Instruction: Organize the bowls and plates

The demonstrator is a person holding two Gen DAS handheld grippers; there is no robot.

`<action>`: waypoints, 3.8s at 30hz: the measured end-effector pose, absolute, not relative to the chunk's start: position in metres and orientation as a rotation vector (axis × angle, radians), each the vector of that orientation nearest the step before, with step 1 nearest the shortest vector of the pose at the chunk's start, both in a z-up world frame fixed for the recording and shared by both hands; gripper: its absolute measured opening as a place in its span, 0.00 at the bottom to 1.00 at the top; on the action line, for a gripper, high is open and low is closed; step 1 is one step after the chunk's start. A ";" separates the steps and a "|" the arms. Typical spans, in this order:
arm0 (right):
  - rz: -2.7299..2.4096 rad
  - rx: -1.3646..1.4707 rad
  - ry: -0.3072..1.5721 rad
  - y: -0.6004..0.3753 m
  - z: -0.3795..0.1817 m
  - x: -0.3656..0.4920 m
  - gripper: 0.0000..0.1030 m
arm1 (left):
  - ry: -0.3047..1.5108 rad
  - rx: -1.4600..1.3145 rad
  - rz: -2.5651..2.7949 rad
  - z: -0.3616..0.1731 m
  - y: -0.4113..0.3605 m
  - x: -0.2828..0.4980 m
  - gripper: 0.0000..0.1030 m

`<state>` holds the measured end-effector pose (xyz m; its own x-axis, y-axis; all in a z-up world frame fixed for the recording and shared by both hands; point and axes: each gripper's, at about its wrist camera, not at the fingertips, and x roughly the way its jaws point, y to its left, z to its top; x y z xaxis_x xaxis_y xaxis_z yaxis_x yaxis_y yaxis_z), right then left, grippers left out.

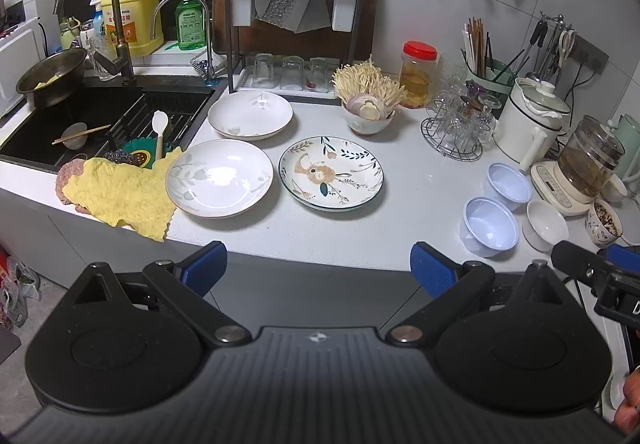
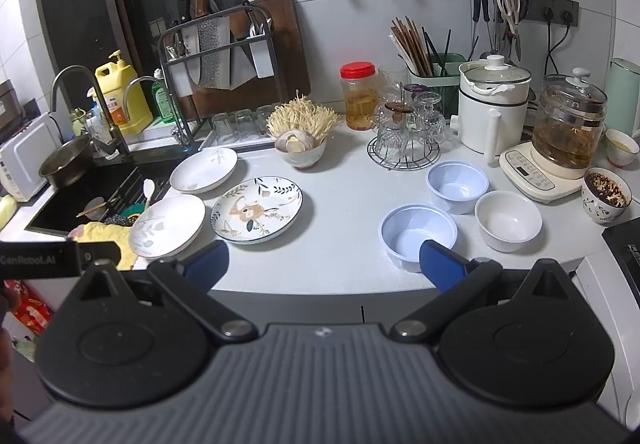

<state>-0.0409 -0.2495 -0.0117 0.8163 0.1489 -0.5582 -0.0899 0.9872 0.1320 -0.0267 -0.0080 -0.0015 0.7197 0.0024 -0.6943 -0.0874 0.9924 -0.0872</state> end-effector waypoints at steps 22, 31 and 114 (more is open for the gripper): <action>0.129 0.121 0.610 -0.246 -0.014 -0.042 1.00 | 0.773 -0.139 0.062 -0.001 0.007 -0.027 0.97; 0.119 0.145 0.620 -0.248 -0.014 -0.041 1.00 | 0.768 -0.116 0.067 0.000 0.009 -0.029 0.97; 0.161 0.293 0.764 -0.029 -0.068 0.183 0.81 | 0.837 -0.047 -0.081 -0.062 0.252 0.239 0.97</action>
